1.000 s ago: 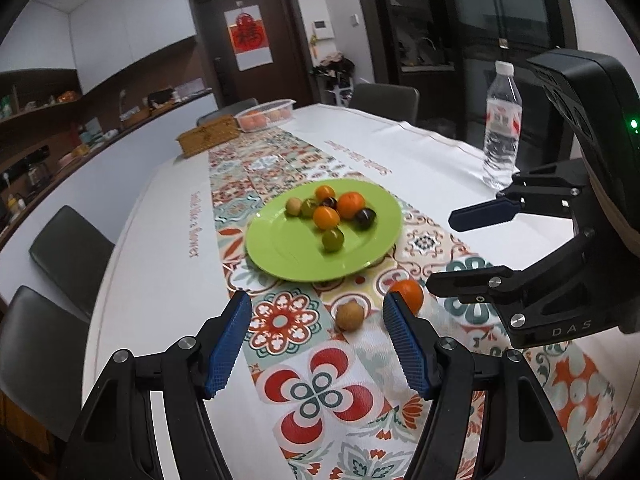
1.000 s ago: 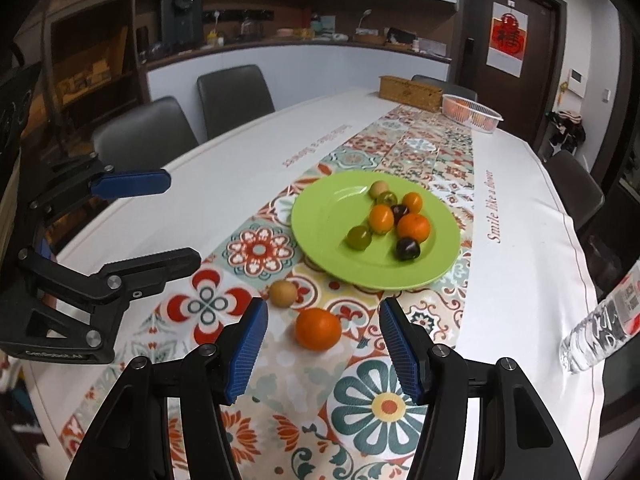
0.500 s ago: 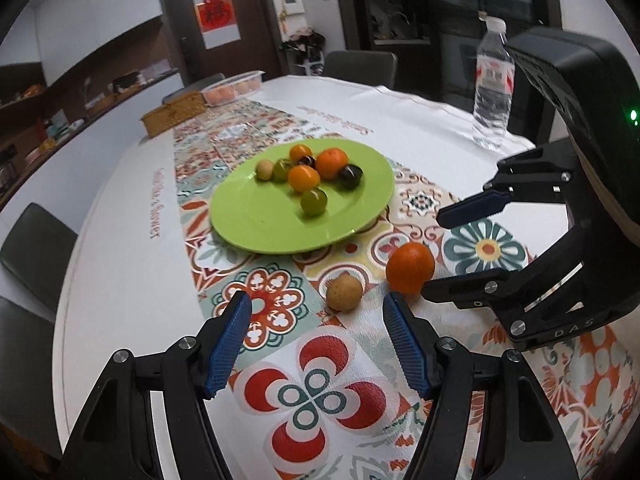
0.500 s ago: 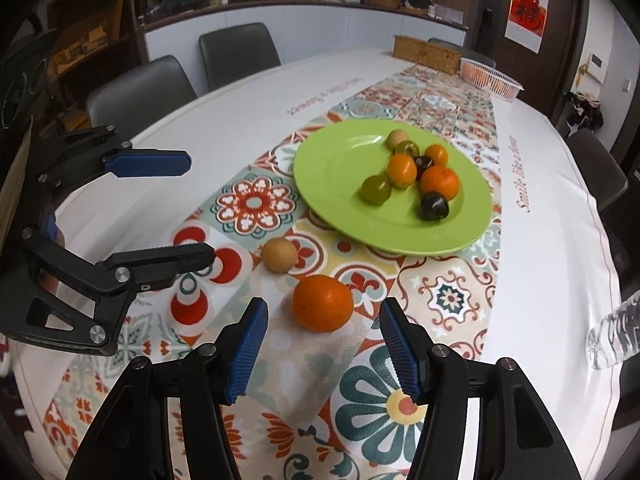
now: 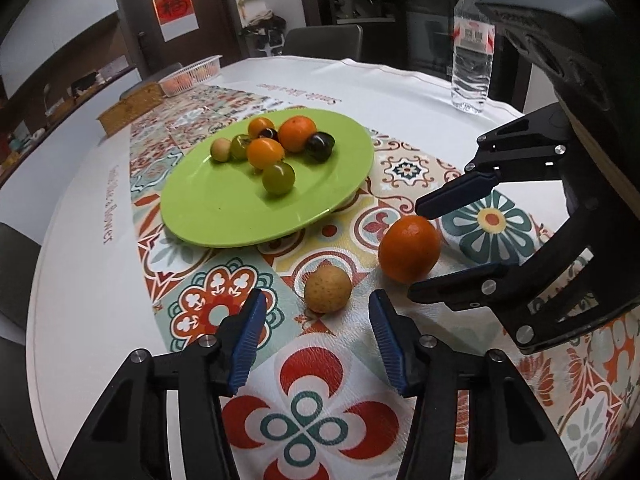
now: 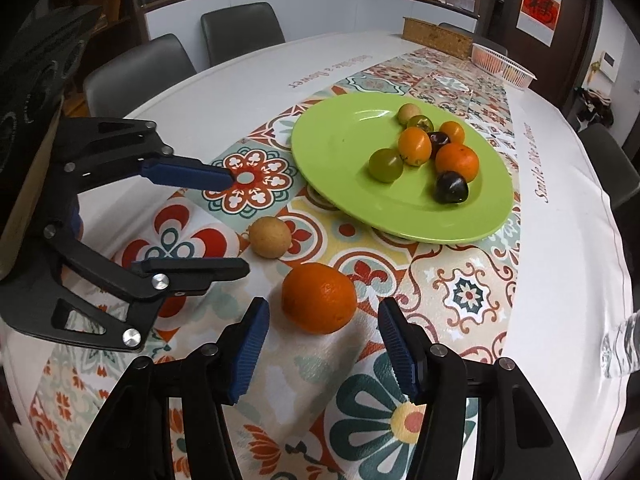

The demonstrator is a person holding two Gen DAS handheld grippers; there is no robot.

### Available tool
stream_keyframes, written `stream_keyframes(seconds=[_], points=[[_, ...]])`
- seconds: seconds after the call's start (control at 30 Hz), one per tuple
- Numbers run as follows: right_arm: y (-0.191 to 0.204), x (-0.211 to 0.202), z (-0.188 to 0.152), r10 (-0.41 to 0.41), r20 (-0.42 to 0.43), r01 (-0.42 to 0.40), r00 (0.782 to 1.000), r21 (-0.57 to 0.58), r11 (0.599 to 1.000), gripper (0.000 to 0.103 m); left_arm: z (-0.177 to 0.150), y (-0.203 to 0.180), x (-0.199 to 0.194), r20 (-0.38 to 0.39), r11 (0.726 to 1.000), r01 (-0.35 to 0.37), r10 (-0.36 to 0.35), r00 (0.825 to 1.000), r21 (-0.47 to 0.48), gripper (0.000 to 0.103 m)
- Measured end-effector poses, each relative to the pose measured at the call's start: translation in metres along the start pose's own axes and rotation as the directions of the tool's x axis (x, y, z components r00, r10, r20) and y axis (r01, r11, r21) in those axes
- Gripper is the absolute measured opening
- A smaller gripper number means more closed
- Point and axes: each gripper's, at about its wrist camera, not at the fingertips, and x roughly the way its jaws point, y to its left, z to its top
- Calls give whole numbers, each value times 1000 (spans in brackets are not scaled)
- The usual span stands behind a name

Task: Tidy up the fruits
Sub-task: 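Move the left tool to the brown round fruit while the right tool approaches the large orange, then close the left tool on the brown fruit while the right tool grasps the large orange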

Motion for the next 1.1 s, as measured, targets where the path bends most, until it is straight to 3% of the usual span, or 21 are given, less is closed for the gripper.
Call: stream_keyframes(seconds=[0.3,0.47,0.7,1.1], points=[[-2,8,-1,27,-6,-27,1000,20,999,51,4,0,13,-12,999,32,-32,999,-18,36],[-4,11,-1,52,-7,-52,999,37,998,42,7,1,16,-11,999,39,-40,999,-38,27],[-4,9,-5,59,9,-59,998,48,997,41,6,-2,7,7,998,36,-35,999,-59,27],[-11,-7,-9,63,57,-69,996,102,992,41,9,-4,-19,28,988,-43,48,998,-150,27]])
